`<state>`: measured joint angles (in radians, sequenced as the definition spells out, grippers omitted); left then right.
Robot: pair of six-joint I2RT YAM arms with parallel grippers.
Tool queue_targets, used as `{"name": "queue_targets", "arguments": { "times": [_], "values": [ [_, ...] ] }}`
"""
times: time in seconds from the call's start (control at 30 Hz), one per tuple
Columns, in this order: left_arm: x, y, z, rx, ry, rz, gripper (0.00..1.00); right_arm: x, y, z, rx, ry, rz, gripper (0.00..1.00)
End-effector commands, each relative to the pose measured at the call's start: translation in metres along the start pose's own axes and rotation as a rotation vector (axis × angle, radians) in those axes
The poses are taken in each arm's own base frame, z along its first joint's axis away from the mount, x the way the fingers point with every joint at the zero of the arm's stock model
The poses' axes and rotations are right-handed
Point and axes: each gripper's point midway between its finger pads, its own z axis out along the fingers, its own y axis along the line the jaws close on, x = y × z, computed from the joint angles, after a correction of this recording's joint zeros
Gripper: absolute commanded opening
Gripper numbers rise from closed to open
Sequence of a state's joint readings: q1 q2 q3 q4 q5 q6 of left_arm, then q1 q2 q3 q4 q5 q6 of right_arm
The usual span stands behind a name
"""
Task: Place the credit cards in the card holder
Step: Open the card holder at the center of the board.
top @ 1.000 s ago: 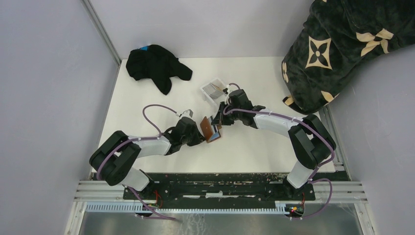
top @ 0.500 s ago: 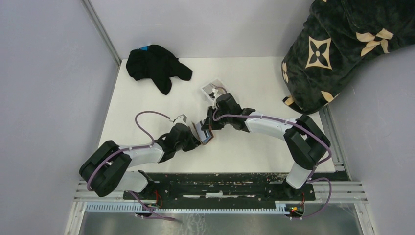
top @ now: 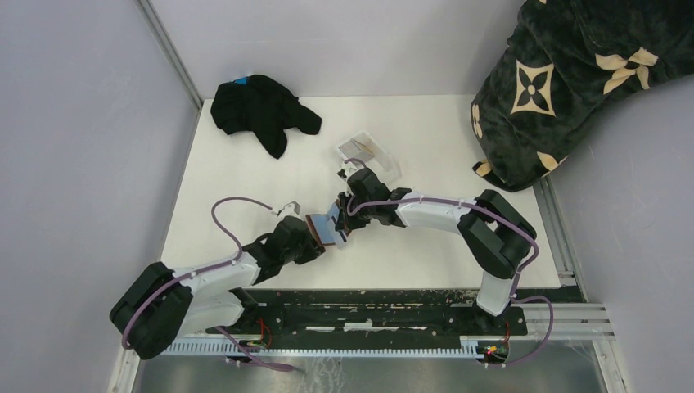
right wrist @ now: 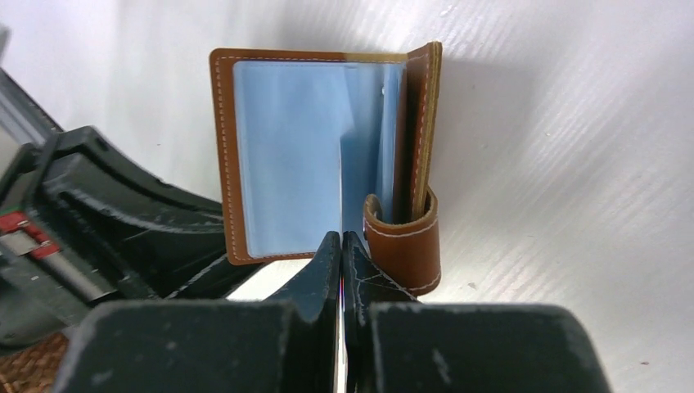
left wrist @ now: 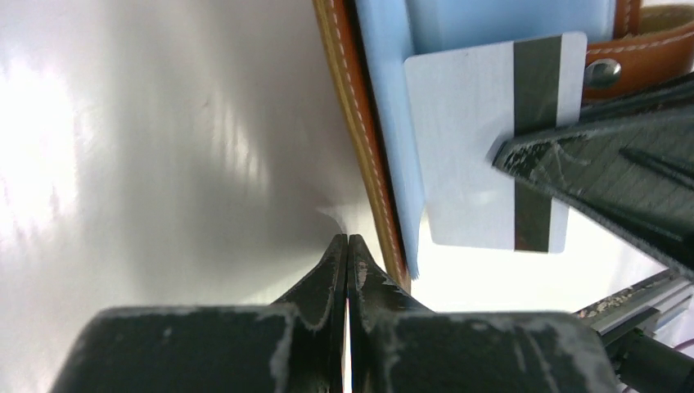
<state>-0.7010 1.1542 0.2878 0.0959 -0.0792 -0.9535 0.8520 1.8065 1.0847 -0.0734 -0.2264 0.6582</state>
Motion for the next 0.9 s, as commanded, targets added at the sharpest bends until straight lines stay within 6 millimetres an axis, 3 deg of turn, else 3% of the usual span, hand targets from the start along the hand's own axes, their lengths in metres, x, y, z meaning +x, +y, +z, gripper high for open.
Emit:
{"name": "queue_targets", "arguments": {
  "times": [0.0, 0.23, 0.57, 0.7, 0.87],
  "values": [
    [0.014, 0.041, -0.017, -0.180, 0.046, 0.008, 0.03, -0.013, -0.004, 0.004, 0.065, -0.033, -0.063, 0.01],
    [-0.005, 0.029, -0.037, -0.188, 0.000, 0.015, 0.03, -0.014, -0.010, 0.008, 0.098, -0.022, -0.077, 0.01],
    [-0.057, -0.031, -0.057, -0.101, -0.103, 0.034, 0.04, -0.015, -0.012, 0.011, 0.112, -0.005, -0.099, 0.01],
    [-0.069, -0.042, -0.055, -0.102, -0.124, 0.045, 0.06, -0.016, -0.010, 0.010, 0.107, -0.006, -0.104, 0.01],
    [-0.066, -0.043, -0.040, -0.114, -0.109, 0.065, 0.06, -0.017, -0.008, 0.008, 0.098, -0.008, -0.100, 0.01]
  ]
}}
